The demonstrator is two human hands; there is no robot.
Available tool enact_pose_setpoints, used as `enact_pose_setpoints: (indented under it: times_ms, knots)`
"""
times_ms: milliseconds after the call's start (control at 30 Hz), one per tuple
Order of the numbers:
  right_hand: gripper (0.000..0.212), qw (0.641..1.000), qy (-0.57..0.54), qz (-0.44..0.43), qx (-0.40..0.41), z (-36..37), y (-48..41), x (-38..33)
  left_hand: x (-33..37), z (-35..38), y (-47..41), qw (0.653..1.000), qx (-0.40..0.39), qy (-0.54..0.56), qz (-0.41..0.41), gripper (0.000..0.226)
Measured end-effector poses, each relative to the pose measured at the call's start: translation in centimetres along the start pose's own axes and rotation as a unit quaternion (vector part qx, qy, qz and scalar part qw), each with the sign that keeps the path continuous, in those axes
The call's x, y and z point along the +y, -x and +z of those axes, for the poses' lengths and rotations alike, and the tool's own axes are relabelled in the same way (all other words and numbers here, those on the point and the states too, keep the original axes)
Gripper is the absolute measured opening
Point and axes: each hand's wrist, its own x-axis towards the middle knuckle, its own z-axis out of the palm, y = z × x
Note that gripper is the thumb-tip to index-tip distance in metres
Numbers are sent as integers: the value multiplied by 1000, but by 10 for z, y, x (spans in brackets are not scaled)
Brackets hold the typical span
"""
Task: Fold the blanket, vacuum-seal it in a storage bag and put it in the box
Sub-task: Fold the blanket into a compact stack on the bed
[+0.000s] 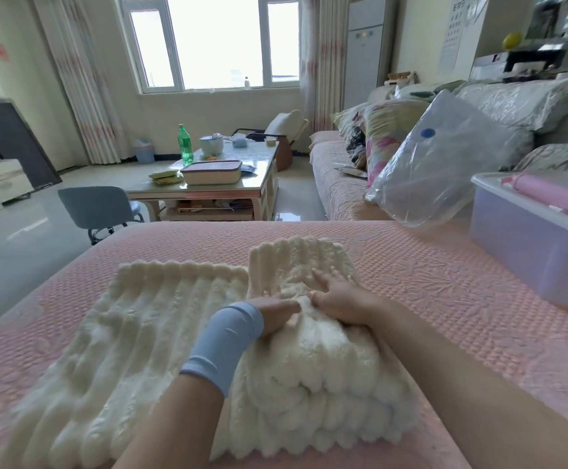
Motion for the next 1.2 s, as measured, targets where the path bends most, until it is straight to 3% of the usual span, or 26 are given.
enact_pose_setpoints:
  times_ms: [100, 233, 300, 400, 467, 500, 600, 667, 833, 1033, 1200]
  knots:
    - [69, 999, -8, -12, -43, 9, 26, -1, -4, 21, 22, 997, 23, -68, -26, 73]
    - [69, 991, 124, 43, -16, 46, 52, 0, -12, 61, 37, 989, 93, -117, 0, 71]
    - [70, 992, 119, 34, -6, 50, 59, 1, -18, 68, 39, 988, 110, -106, 20, 70]
    - [67, 995, -31, 11, 95, 39, 67, 1, -25, 58, 42, 990, 133, -41, 35, 71]
    - [63, 961, -169, 69, 210, 30, 67, 7, -23, 51, 42, 989, 142, -23, 24, 71]
    - [65, 945, -204, 116, 227, 26, 66, 13, -21, 50, 40, 990, 140, -26, 15, 70]
    - [79, 937, -280, 158, 137, 22, 63, 31, -15, 50, 32, 992, 118, -47, 1, 68]
    - [72, 921, -341, 137, 128, 21, 60, 38, -9, 48, 26, 994, 90, -55, -2, 68]
    - [58, 916, -307, 156, 205, 7, 53, 50, 19, 42, 9, 998, 38, -52, 4, 71]
    - [50, 894, -195, 189, 356, -50, 80, 98, 75, 89, -3, 990, 49, 35, 128, 66]
    - [50, 931, -70, 209, 292, -54, 99, 133, 96, 112, -20, 990, 14, -64, 128, 71]
